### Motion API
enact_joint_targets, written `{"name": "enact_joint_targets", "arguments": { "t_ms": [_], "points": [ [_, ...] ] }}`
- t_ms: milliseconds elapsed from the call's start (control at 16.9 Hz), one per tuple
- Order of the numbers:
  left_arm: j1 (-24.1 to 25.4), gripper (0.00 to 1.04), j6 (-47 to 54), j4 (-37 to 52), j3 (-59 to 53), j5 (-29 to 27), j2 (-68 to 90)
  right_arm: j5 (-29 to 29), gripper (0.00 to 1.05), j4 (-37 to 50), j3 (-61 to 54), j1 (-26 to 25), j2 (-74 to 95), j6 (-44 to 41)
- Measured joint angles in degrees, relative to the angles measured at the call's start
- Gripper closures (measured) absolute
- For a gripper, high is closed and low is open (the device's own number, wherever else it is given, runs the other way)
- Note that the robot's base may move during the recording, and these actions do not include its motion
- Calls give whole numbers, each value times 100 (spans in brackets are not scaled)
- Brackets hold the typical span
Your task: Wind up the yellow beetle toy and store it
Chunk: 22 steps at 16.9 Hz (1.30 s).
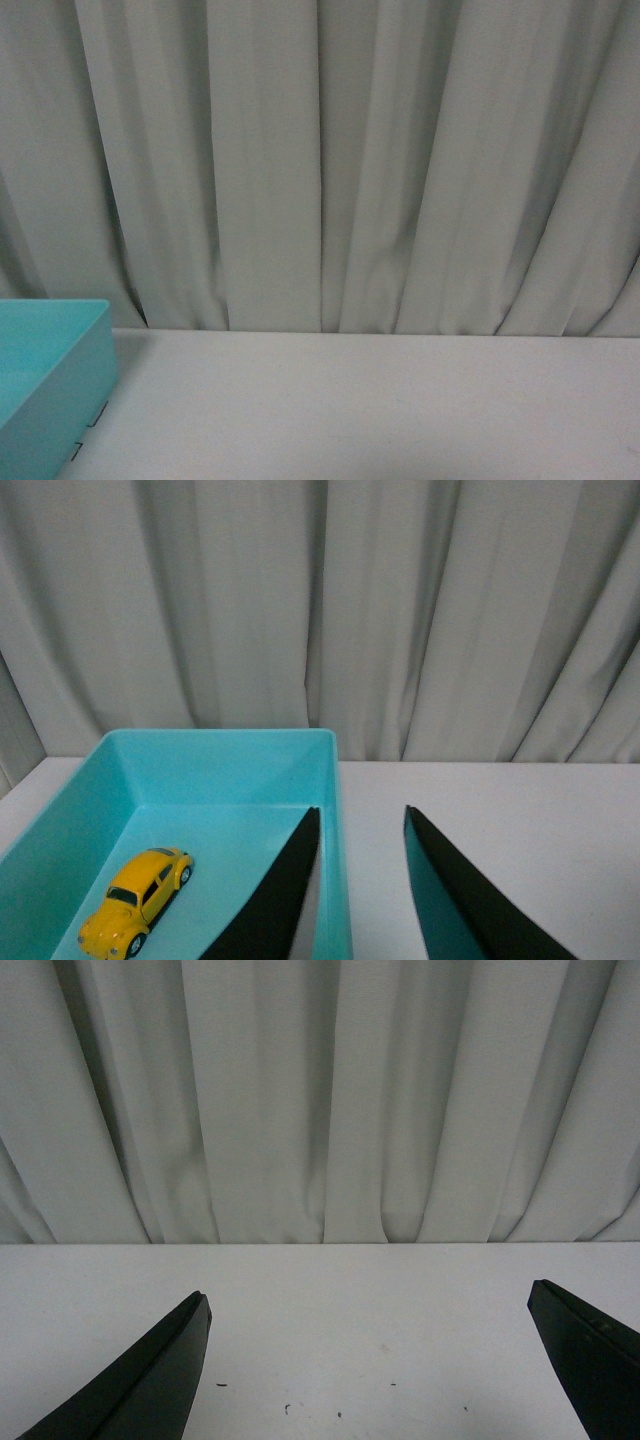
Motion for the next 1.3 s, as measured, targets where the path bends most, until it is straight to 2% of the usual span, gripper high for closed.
{"name": "enact_joint_targets", "arguments": {
  "t_ms": [531,1299],
  "points": [
    [0,5,4,0,0,0,0,-2,7,0,0,0,0,0],
    [0,7,2,7,0,0,2,-2,7,0,0,0,0,0]
  ]
}}
